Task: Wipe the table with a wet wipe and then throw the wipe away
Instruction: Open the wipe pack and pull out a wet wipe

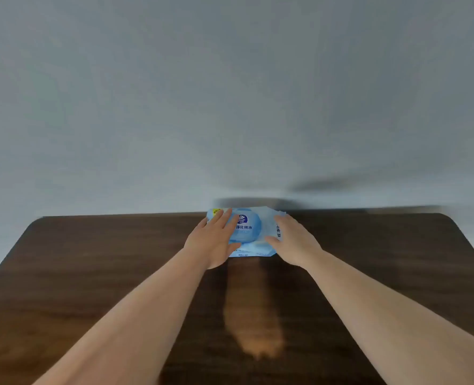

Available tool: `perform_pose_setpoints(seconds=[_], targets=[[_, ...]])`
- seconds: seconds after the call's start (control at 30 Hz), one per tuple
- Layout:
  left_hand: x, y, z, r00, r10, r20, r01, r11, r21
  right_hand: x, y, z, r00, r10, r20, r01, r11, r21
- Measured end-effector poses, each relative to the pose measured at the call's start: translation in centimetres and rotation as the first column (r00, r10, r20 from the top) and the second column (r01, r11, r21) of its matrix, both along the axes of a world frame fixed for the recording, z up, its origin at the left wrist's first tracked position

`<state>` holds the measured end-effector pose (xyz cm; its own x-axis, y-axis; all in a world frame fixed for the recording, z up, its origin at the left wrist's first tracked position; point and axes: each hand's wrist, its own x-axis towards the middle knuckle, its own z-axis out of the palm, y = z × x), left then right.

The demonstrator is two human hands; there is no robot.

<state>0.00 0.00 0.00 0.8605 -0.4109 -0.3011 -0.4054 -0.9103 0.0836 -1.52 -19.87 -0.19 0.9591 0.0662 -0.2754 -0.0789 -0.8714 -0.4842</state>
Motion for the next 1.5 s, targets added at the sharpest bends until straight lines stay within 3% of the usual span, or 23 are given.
perform_pose_setpoints(seconds=[0.3,0.47,0.67,0.77,0.9,1.07,1.23,1.4,1.5], targets=[[2.1,-0.2,-3.4,1.0,-0.001,0.026,0.001,0.999,0.032,1.2,1.6,-3.6,0.995,0.089,-0.036,-0.089,0.996,0.002],[2.9,0.0,-3.6,0.998,-0.038,0.05,0.038,0.999,0.01,0.8,1.8,-4.1,0.998,0.061,-0.022,-0.061,0.998,0.01],[3.6,-0.2,-2.4,0.997,0.076,0.009,-0.075,0.989,-0.128,1.2,1.9,-3.6,0.999,0.031,-0.031,-0.032,0.999,-0.025],[4.9,-0.6,-1.5,0.953,0.304,-0.009,-0.286,0.886,-0.366,1.2,1.8,-3.4,0.997,0.07,-0.03,-0.071,0.996,-0.059],[5.4,-1.5,-0.5,0.865,0.481,0.146,-0.375,0.811,-0.45,1.4,1.6,-2.8,0.994,0.092,-0.05,-0.097,0.99,-0.105],[4.8,-2.7,-1.2,0.793,0.609,-0.014,-0.477,0.607,-0.636,1.7,1.3,-2.6,0.993,0.114,-0.038,-0.118,0.982,-0.148],[3.4,-2.8,-3.9,0.95,0.309,-0.044,-0.283,0.797,-0.534,1.6,1.2,-2.6,0.993,0.116,-0.031,-0.118,0.985,-0.124],[3.1,-3.2,-4.3,0.956,0.294,0.017,-0.233,0.792,-0.564,1.9,0.6,-2.3,0.987,0.138,-0.077,-0.147,0.981,-0.126],[3.1,-2.9,-4.3,0.951,0.309,-0.024,-0.269,0.785,-0.558,2.2,0.6,-2.0,0.986,0.142,-0.093,-0.152,0.981,-0.117]])
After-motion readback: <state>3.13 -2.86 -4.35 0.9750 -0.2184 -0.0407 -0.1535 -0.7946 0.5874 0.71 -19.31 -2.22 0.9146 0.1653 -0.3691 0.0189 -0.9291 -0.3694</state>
